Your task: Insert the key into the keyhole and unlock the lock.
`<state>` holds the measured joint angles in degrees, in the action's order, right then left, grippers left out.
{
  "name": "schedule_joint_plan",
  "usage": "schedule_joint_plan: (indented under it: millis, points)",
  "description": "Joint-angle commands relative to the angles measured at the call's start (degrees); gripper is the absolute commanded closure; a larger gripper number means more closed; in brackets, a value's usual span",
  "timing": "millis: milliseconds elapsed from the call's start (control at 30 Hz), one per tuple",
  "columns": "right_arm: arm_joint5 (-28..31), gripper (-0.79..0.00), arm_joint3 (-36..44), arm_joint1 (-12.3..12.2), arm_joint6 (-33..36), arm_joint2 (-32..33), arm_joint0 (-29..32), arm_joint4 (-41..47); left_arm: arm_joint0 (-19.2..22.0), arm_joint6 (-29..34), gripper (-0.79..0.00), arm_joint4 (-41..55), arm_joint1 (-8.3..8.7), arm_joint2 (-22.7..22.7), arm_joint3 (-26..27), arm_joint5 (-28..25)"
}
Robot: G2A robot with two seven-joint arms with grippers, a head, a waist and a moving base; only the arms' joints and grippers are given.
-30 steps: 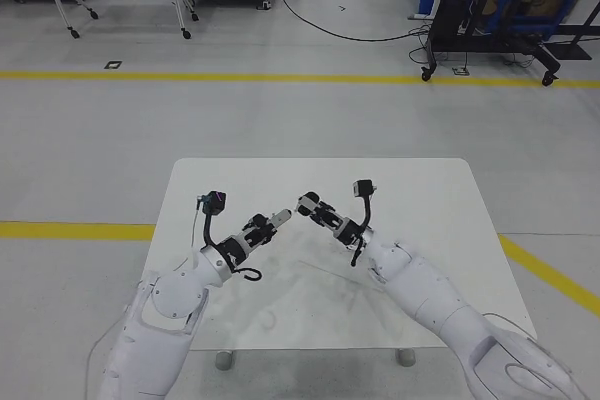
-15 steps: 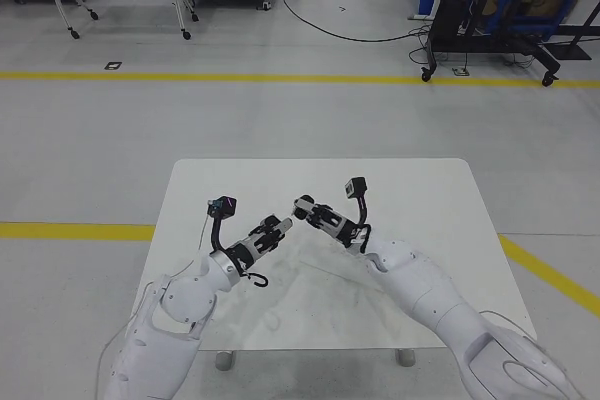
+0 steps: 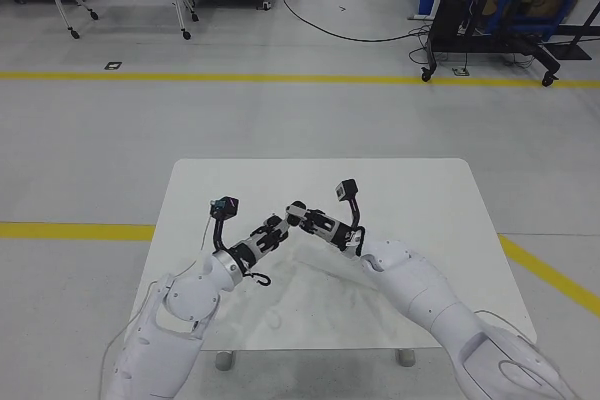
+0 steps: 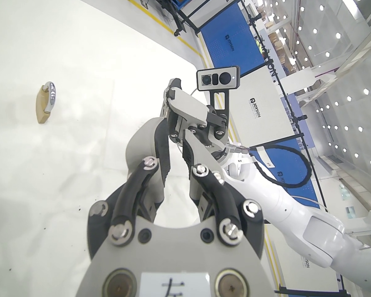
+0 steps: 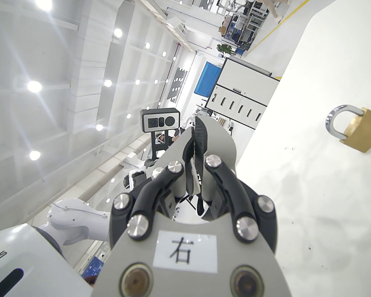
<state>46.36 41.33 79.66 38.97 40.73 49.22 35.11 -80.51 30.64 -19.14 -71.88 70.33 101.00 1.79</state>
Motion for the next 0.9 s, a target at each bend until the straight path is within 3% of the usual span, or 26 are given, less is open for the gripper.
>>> schedule_joint_plan:
  millis: [0, 633, 667, 700, 867]
  points:
    - [0.05, 0.000, -0.24, 0.16, 0.28, 0.25, 0.00, 0.01, 0.07, -0.22, 0.000, -0.16, 0.01, -0.08, -0.09, 0.53]
    - [0.89, 0.000, -1.43, 0.99, 2.86, 3.36, 0.58, 0.53, 0.21, -2.81, 0.000, 1.07, 0.24, 1.77, 0.11, 3.05]
    - [0.90, 0.000, -1.62, 0.99, 2.55, 3.67, 0.60, 0.51, 0.30, -2.80, -0.299, 1.24, 0.26, 1.90, 0.15, 2.79]
    - [0.81, 0.000, -1.88, 0.98, 1.72, 4.04, 0.65, 0.48, 0.41, -2.76, -0.785, 1.45, 0.29, 2.06, 0.14, 2.19]
    - [0.38, 0.000, -2.53, 0.99, -1.37, 4.74, 0.75, 0.17, 0.61, -4.49, -0.785, 1.35, 0.39, 3.04, -0.16, 0.77]
